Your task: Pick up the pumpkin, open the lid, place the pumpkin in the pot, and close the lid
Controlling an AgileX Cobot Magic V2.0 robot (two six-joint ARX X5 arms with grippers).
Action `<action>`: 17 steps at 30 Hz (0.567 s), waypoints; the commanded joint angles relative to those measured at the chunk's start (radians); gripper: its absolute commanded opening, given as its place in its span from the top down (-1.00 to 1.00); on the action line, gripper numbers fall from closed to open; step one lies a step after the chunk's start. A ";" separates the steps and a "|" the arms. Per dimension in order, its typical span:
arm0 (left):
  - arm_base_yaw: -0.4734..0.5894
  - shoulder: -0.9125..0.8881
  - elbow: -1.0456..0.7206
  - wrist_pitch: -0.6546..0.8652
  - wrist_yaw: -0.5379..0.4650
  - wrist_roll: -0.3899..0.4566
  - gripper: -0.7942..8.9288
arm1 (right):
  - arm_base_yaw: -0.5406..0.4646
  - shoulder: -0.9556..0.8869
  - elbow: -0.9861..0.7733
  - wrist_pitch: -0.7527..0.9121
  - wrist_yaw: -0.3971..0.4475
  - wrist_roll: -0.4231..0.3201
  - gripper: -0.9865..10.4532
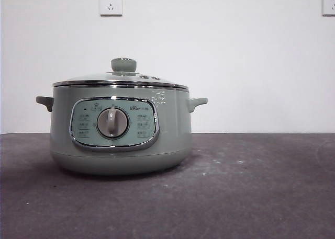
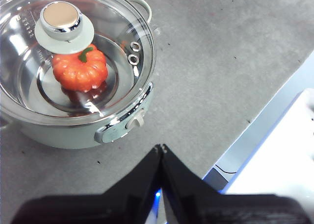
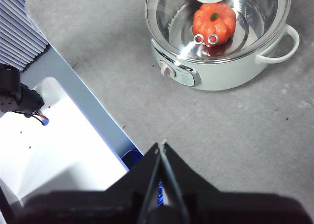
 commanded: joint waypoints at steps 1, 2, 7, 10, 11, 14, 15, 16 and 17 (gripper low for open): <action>0.021 -0.011 -0.002 0.055 -0.006 0.035 0.84 | 0.000 -0.003 0.000 -0.004 0.002 0.006 0.83; 0.043 -0.024 -0.002 0.093 -0.014 0.036 0.84 | 0.000 -0.003 0.000 -0.005 0.002 0.006 0.83; 0.193 -0.131 -0.066 0.354 -0.024 0.046 0.84 | 0.000 -0.003 0.000 -0.005 0.002 0.006 0.83; 0.277 -0.224 -0.172 0.517 -0.027 0.038 0.84 | 0.000 -0.003 0.000 -0.005 0.003 0.006 0.83; 0.299 -0.253 -0.211 0.565 -0.027 0.036 0.84 | 0.000 -0.003 0.000 -0.005 0.002 0.006 0.83; 0.367 -0.360 -0.359 0.717 -0.029 0.034 0.84 | 0.000 -0.003 0.000 -0.005 0.002 0.006 0.83; 0.383 -0.393 -0.410 0.763 -0.031 0.034 0.84 | 0.000 -0.005 0.000 -0.005 0.002 0.006 0.83; 0.402 -0.439 -0.480 0.820 -0.035 0.034 0.84 | 0.000 -0.005 0.000 -0.005 0.002 0.006 0.83; 0.413 -0.474 -0.532 0.861 -0.043 0.034 0.84 | 0.000 -0.005 0.000 -0.005 0.002 0.006 0.83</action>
